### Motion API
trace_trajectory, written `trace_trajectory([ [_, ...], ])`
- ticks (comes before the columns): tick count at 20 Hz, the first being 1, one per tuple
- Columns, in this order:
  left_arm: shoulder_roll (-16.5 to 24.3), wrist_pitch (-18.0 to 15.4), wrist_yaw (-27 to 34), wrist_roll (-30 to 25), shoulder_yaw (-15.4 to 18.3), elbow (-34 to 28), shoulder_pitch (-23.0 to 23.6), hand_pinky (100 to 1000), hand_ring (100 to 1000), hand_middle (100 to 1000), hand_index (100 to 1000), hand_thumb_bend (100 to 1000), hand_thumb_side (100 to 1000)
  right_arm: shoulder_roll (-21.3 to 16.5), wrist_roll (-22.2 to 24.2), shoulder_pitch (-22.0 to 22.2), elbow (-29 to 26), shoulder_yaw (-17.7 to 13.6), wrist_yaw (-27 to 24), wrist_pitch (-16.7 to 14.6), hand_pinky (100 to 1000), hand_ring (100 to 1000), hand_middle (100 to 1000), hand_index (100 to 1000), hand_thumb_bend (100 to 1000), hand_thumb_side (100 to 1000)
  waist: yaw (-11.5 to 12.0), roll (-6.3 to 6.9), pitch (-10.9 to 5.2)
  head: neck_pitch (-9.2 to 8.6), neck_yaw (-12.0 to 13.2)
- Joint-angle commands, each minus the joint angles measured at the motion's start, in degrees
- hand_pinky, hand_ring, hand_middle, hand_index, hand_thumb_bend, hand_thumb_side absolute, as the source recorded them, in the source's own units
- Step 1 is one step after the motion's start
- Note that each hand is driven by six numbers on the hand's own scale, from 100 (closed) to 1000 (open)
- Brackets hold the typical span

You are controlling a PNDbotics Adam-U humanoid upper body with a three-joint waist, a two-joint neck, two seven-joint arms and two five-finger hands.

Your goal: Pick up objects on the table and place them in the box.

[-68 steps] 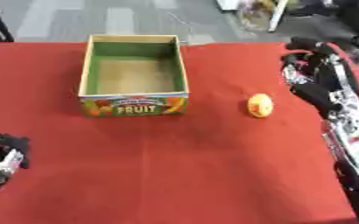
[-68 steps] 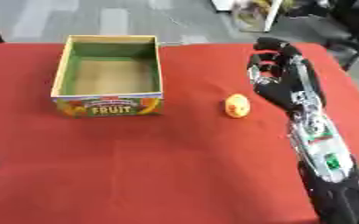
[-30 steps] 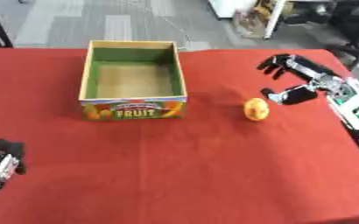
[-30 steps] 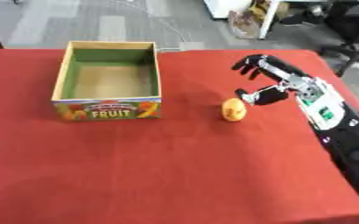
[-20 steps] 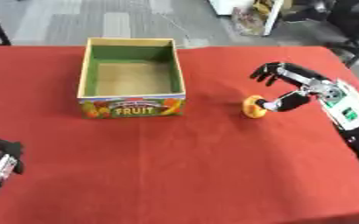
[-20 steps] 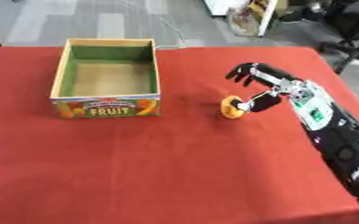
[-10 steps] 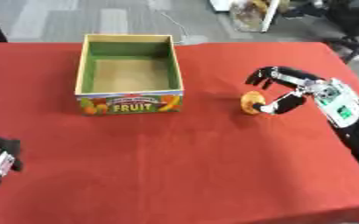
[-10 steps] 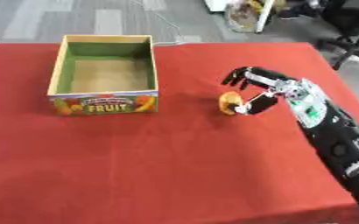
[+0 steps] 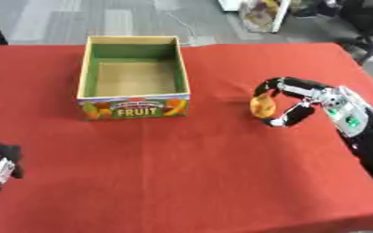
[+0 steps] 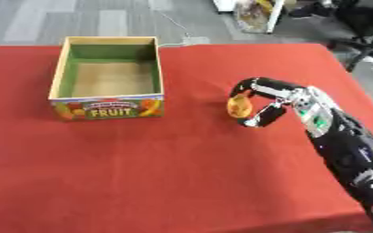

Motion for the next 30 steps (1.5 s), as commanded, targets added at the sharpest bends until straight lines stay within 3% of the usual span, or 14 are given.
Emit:
trace_trajectory([
  [1,1.0,-0.1,0.0,-0.1,0.0,-0.8,-0.5,497,464,503,518,222,357,-1.2,-0.8,-0.9,-0.1,-0.4,2.0,-0.1,733,815,805,813,339,119,0.0,0.2,-0.86,-0.13,-0.2],
  [12,0.9,-0.1,0.0,-0.1,0.0,-0.8,-0.4,497,465,503,518,221,358,-0.8,-3.1,-0.8,-0.1,-0.3,7.7,0.0,549,600,624,686,224,100,0.1,0.15,-0.89,-0.27,-0.3],
  [14,0.9,-0.1,0.0,-0.1,0.1,-0.8,-0.4,497,465,503,518,221,358,-0.7,-4.3,-0.8,0.1,-0.4,8.5,0.1,474,525,553,620,184,100,0.1,0.15,-0.88,-0.25,-0.3],
  [16,0.9,0.0,0.0,-0.1,0.1,-0.8,-0.4,497,465,503,518,220,358,-0.6,-6.5,-0.8,0.0,-0.6,9.0,0.4,347,399,420,486,100,100,0.1,0.14,-0.88,-0.26,-0.3],
  [17,0.9,0.0,0.0,-0.1,0.1,-0.8,-0.4,497,465,503,518,220,358,-0.6,-8.2,-0.8,-0.2,-0.7,9.3,0.6,347,399,420,486,100,100,0.1,0.12,-0.87,-0.27,-0.3],
  [18,0.9,0.0,0.0,-0.1,0.1,-0.8,-0.4,497,466,503,518,220,359,-0.6,-10.0,-0.8,-0.5,-0.7,9.5,0.8,256,307,331,406,100,100,0.1,0.11,-0.88,-0.29,-0.3],
  [20,0.9,0.0,0.0,-0.1,0.1,-0.8,-0.4,497,466,503,518,220,359,-0.9,-13.9,-0.9,-1.3,-0.9,9.5,1.0,187,246,273,347,100,100,0.1,0.07,-0.88,-0.32,-0.3],
  [24,0.9,0.0,0.0,0.0,0.1,-0.8,-0.3,497,466,503,518,220,359,-1.9,-18.4,-1.3,-4.9,-0.7,7.6,1.2,166,229,252,327,100,100,0.0,0.0,-0.9,-0.3,-0.4],
  [30,1.0,0.0,0.0,-0.2,-0.1,-0.8,-0.3,497,467,503,519,219,359,-2.8,-17.3,-4.6,-10.1,0.2,3.3,1.6,163,225,247,323,100,100,0.1,-0.08,-1.07,-0.29,-0.6],
])
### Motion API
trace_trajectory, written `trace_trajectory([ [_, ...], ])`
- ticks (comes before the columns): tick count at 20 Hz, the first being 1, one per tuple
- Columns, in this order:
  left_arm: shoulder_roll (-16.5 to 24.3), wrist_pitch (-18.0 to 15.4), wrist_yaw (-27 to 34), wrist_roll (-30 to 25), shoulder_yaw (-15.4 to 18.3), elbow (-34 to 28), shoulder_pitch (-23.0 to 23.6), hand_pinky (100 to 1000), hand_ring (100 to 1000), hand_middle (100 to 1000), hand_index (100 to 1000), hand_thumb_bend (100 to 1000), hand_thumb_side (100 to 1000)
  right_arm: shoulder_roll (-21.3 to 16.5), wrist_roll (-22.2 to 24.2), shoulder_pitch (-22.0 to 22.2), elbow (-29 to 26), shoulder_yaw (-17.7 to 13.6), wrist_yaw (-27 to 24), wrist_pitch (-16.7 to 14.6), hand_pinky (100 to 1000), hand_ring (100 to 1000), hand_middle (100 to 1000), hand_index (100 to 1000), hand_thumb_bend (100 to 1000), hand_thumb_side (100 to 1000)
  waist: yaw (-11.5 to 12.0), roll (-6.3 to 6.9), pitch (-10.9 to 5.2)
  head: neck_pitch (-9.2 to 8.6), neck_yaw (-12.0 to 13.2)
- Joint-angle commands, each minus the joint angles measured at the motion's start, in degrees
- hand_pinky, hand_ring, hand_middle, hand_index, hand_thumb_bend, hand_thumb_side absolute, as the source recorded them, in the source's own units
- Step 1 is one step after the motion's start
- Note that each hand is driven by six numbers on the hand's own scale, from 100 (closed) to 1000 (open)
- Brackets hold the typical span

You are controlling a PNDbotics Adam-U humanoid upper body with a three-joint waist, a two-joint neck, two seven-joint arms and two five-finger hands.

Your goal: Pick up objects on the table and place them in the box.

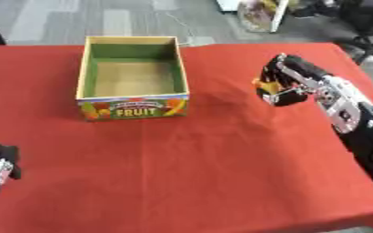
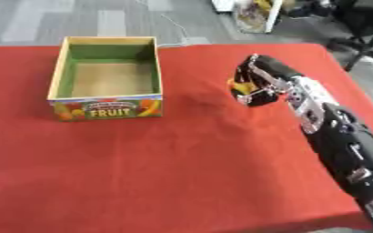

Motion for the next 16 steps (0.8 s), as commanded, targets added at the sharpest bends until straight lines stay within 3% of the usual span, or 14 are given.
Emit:
trace_trajectory([
  [1,1.0,0.0,0.0,-0.3,-0.2,-0.8,-0.4,497,467,503,519,219,359,-2.5,0.8,-3.2,-2.7,0.3,-2.3,0.2,162,224,246,323,100,100,0.2,0.05,-1.09,-0.28,-0.2],
  [6,0.7,-0.1,0.0,-0.8,-0.8,-0.6,-0.5,498,467,503,519,219,358,-0.2,2.0,-8.1,-0.3,1.3,-3.2,0.2,159,221,241,320,100,100,1.8,0.18,-1.47,-0.2,-1.2],
  [10,0.3,-0.2,0.2,-1.6,-1.6,-0.6,-1.1,497,467,503,518,220,357,2.4,1.8,-11.8,3.9,1.8,-1.0,-0.1,165,225,244,324,100,100,4.1,0.23,-1.62,-0.22,-2.7],
  [16,-0.3,-0.3,0.5,-3.1,-3.1,-0.7,-3.0,497,468,503,518,220,356,6.1,0.5,-16.5,11.0,1.3,3.6,-0.8,182,237,251,332,100,100,9.2,-0.14,-0.96,-1.15,-5.8],
])
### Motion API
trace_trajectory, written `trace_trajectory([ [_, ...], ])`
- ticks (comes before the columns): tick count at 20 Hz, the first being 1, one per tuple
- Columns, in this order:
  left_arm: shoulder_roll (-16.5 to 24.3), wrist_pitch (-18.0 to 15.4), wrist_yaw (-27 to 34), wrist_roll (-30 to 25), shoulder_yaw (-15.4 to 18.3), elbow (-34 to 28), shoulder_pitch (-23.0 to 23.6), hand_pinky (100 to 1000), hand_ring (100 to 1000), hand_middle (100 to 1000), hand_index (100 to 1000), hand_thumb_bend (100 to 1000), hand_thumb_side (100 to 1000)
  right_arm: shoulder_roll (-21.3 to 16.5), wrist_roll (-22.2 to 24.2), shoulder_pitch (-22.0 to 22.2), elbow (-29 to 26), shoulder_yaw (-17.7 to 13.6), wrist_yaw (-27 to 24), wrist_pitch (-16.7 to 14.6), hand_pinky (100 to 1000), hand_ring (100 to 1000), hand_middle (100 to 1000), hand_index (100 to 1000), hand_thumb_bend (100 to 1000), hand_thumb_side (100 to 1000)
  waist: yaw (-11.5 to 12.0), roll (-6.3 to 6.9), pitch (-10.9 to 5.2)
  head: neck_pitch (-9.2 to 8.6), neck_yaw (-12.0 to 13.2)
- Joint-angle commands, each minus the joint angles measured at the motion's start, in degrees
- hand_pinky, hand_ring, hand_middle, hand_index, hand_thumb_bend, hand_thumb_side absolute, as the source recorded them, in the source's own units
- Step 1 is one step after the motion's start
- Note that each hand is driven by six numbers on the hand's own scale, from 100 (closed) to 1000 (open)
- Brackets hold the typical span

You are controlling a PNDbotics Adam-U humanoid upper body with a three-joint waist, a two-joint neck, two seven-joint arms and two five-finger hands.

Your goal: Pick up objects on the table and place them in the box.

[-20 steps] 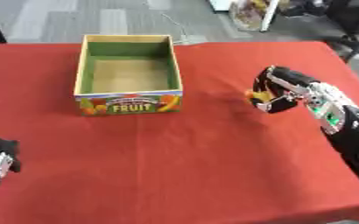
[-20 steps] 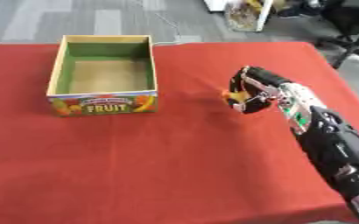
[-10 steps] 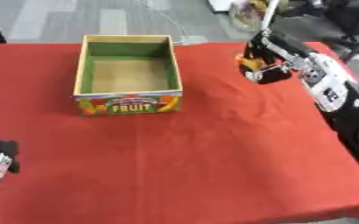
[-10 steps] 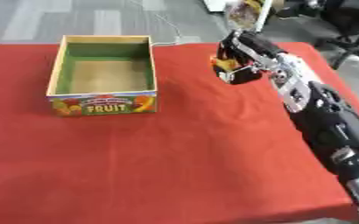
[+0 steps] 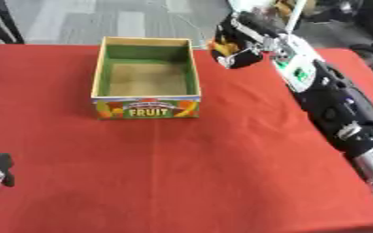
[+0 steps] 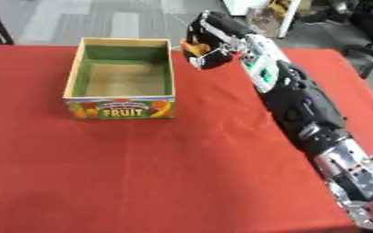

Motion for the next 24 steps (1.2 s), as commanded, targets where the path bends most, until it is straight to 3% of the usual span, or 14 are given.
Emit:
trace_trajectory([
  [1,-0.1,-0.2,0.4,-0.9,-0.7,-0.8,-1.2,497,468,503,518,220,355,0.6,-1.1,-2.8,2.7,-0.7,2.6,-0.3,186,240,253,333,100,100,1.0,0.2,-0.6,-0.76,-1.4],
  [5,-0.2,-0.3,0.6,-1.6,-1.4,-0.9,-2.1,497,468,503,518,221,354,2.9,-1.8,-4.8,5.9,-0.8,5.3,-0.8,226,269,275,360,100,100,3.5,0.02,0.02,-1.04,-2.7],
  [10,-0.4,-0.2,0.6,-2.0,-1.7,-0.9,-2.7,497,468,502,517,224,354,5.5,-3.4,-5.6,8.8,-0.7,8.8,-1.4,368,371,347,441,100,100,5.0,-0.16,0.8,-1.2,-3.4],
  [13,-0.5,-0.2,0.6,-2.1,-1.8,-1.0,-2.8,497,469,502,517,225,355,6.8,-4.3,-5.6,9.7,-0.4,10.9,-1.8,501,556,503,632,100,100,5.3,-0.3,1.16,-1.1,-3.8],
  [14,-0.5,-0.2,0.5,-2.2,-1.8,-1.0,-2.9,497,469,502,517,226,355,7.0,-4.4,-5.6,9.9,-0.3,11.5,-2.0,614,687,620,715,148,100,5.4,-0.34,1.23,-1.08,-3.9],
  [16,-0.5,-0.1,0.5,-2.2,-1.9,-1.1,-2.9,497,469,502,517,227,354,7.4,-4.1,-5.6,9.9,0.0,12.9,-2.7,740,799,764,799,258,110,5.4,-0.4,1.34,-1.06,-3.9],
  [19,-0.5,-0.1,0.5,-2.2,-1.8,-1.1,-3.0,497,469,502,517,227,354,7.5,-4.2,-5.5,9.2,0.1,14.2,-3.5,857,894,863,863,441,365,5.2,-0.47,1.41,-1.03,-3.9],
  [20,-0.5,0.0,0.5,-2.2,-1.8,-1.1,-3.0,497,469,502,517,227,354,7.5,-4.4,-5.5,9.0,0.1,14.4,-3.5,857,894,863,863,441,365,5.2,-0.49,1.42,-1.03,-3.9],
  [21,-0.5,0.0,0.5,-2.2,-1.8,-1.1,-3.0,496,469,502,517,228,354,7.4,-4.7,-5.5,8.7,0.1,14.5,-3.5,883,914,890,886,524,462,5.1,-0.51,1.44,-1.1,-3.8],
  [24,-0.4,0.0,0.4,-2.1,-1.7,-1.1,-3.0,496,469,502,517,229,354,7.0,-6.2,-5.5,7.4,0.1,13.9,-3.0,867,902,882,890,519,512,4.7,-0.53,1.51,-1.27,-3.6],
])
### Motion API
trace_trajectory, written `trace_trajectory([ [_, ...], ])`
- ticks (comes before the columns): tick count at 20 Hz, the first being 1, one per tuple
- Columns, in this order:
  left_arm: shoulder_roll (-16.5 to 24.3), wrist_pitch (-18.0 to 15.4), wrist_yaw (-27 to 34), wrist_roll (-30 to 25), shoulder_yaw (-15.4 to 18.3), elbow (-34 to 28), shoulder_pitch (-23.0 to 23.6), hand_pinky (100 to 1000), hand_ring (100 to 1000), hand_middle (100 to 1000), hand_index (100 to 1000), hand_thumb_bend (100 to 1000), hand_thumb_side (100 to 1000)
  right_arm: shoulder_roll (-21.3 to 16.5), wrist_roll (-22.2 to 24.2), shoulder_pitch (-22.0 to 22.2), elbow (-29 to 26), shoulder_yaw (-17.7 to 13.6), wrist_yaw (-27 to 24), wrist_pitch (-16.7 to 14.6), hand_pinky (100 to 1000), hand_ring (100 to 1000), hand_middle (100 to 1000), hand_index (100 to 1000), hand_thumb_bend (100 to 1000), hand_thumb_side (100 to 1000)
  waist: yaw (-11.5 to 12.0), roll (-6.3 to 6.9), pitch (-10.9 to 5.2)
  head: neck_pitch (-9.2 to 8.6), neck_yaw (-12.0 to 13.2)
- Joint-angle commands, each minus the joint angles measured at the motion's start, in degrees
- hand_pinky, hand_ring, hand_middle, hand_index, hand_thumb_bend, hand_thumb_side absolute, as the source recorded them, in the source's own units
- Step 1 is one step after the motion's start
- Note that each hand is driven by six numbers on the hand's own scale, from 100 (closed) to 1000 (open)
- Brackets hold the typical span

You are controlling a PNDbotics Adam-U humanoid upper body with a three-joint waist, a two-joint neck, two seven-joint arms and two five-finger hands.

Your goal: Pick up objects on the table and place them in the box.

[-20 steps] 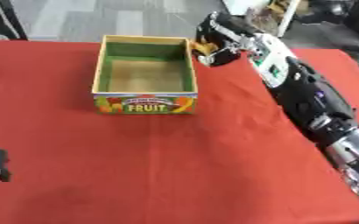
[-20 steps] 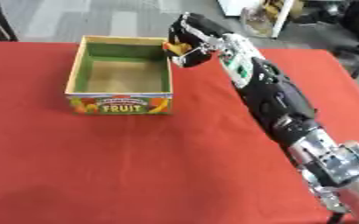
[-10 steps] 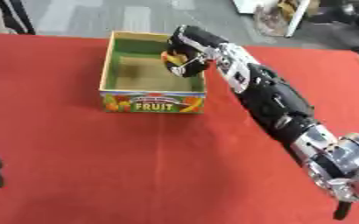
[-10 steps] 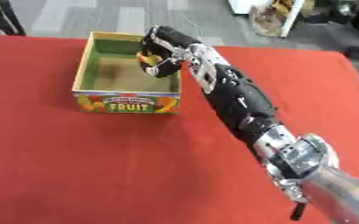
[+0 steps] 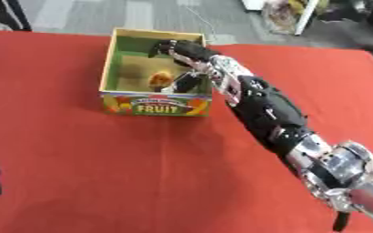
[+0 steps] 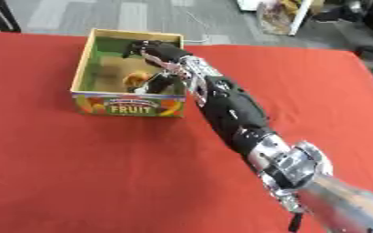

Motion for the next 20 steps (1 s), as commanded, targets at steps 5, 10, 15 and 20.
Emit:
trace_trajectory([
  [5,0.5,0.0,-0.1,0.4,0.5,-1.1,-0.5,496,469,502,516,230,353,-3.4,-3.3,-0.8,-8.2,0.1,-5.5,1.5,791,836,820,859,370,417,-1.6,0.28,-0.66,-0.89,1.3],
  [10,0.7,0.1,-0.2,1.0,1.1,-1.2,-0.1,496,469,501,516,230,355,-6.1,-4.2,2.3,-17.6,0.2,-21.0,6.8,694,753,740,812,247,320,-3.8,0.14,-0.68,-0.8,2.7],
  [15,0.7,0.3,-0.3,1.6,1.7,-1.4,0.1,496,469,501,516,231,356,-7.5,-7.8,9.6,-28.5,-0.9,-38.5,14.9,619,682,656,771,133,318,-6.0,0.11,-0.35,-0.67,4.1],
  [20,0.9,0.6,-0.5,2.2,2.2,-1.5,0.7,497,469,501,516,231,357,-7.7,-10.2,16.6,-38.4,-3.2,-50.5,20.3,595,658,631,759,116,326,-8.2,0.11,0.01,-0.36,5.5],
])
